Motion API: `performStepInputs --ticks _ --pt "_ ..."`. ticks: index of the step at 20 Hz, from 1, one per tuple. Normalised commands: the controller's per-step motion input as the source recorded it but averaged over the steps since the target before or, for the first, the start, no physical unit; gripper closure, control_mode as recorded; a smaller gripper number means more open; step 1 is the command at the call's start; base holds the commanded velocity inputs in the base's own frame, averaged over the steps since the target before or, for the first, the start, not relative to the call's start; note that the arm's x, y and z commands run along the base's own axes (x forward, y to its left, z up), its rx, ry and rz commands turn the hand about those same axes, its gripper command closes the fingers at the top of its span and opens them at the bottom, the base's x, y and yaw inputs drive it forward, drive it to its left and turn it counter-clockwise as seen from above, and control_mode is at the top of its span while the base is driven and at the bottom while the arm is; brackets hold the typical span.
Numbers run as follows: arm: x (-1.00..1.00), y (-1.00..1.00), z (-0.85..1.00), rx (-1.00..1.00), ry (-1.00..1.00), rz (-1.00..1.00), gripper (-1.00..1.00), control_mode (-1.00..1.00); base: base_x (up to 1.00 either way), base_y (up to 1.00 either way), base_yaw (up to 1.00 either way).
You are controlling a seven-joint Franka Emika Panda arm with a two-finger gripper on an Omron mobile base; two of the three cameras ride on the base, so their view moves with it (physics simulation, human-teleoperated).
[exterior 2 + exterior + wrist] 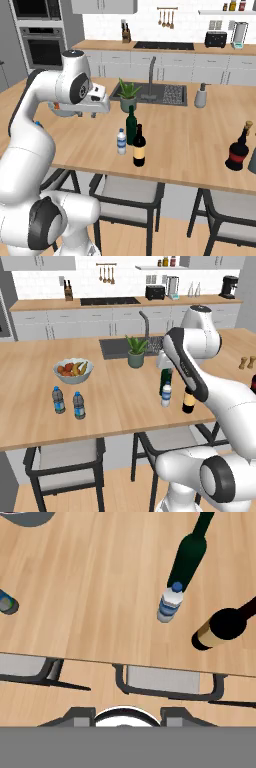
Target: Move the plastic bottles in the middle to the plastics group, and the glass bottles in the middle to the glass group.
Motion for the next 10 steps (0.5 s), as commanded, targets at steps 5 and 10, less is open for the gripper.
performStepInputs --ticks 5,10 --pt "-0.02 0.01 -0.32 -0.05 0.04 0.00 -1.00 -1.00 0.00 0.00 0.00" --pt "0.16 0.17 -0.50 -0.05 0.00 0.00 -1.00 -1.00 0.00 0.00 0.00"
